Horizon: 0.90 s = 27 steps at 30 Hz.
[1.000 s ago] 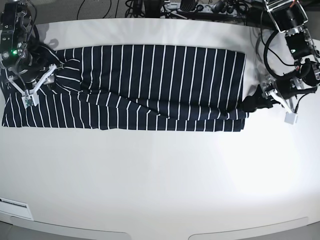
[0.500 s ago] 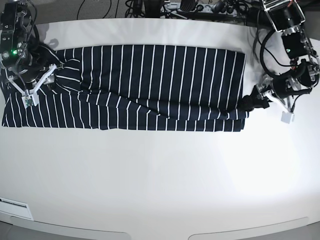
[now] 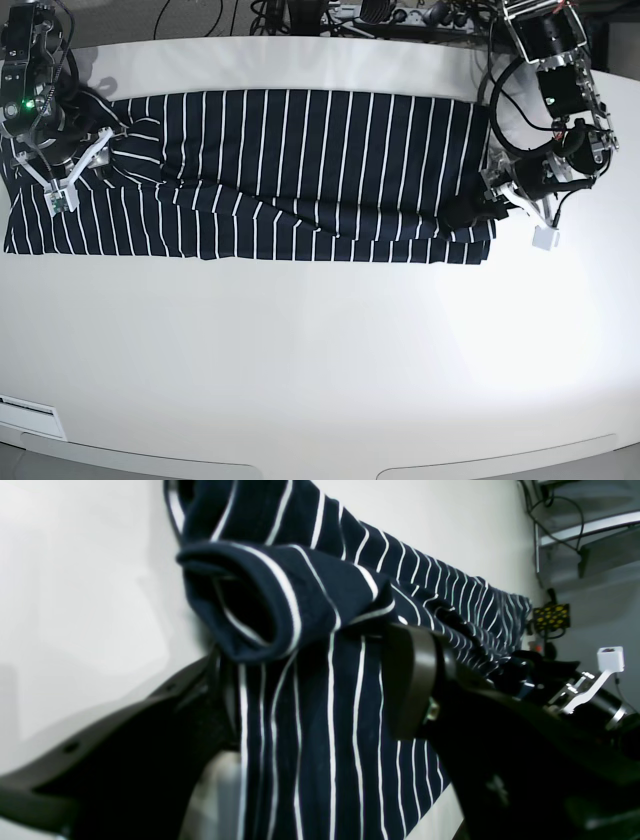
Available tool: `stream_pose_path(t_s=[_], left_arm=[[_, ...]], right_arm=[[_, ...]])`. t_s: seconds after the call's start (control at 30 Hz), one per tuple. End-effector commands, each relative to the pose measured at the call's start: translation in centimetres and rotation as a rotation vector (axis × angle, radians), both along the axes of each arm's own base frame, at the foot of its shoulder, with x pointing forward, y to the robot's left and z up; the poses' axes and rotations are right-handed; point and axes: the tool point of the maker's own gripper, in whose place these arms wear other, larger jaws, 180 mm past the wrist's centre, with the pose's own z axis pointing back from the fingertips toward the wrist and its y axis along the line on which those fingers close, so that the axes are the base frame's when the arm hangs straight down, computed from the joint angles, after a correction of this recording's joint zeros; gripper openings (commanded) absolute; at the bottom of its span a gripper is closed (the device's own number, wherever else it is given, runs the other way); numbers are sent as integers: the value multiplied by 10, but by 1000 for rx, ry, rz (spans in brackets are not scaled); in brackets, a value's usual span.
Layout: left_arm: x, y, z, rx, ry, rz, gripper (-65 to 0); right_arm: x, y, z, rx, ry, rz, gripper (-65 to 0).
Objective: Fold the T-shirt properly
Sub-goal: 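Lift the grasped shirt end with the left gripper and fold it toward the right gripper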
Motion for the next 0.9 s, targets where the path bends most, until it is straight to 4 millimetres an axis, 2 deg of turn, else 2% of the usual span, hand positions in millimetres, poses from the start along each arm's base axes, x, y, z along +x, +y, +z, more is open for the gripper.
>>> stream_pose_path(t_s=[0.0, 0.2, 0.4, 0.53, 0.6, 0.67, 0.83, 0.87], left_arm=[[0, 2, 0, 31, 7, -10, -245], [5, -1, 2, 23, -11, 1, -245], [21, -1, 10, 37, -51, 20, -245], [24, -5, 7, 33, -42, 40, -254], [24, -6, 1, 40, -13, 61, -298], [23, -10, -4, 45, 9, 71, -378], [21, -11, -9, 50, 37, 81, -650], [21, -9, -9, 55, 36, 81, -650]], right_arm=[[8, -4, 12, -14, -43, 8, -286], [8, -3, 12, -8, -44, 9, -286], [8, -3, 12, -8, -44, 9, -286], [8, -3, 12, -8, -44, 8, -286], [8, -3, 12, -8, -44, 9, -286], [8, -3, 12, -8, -43, 9, -286], [8, -1, 12, -8, -41, 23, -286], [8, -1, 12, -8, -41, 23, -286]])
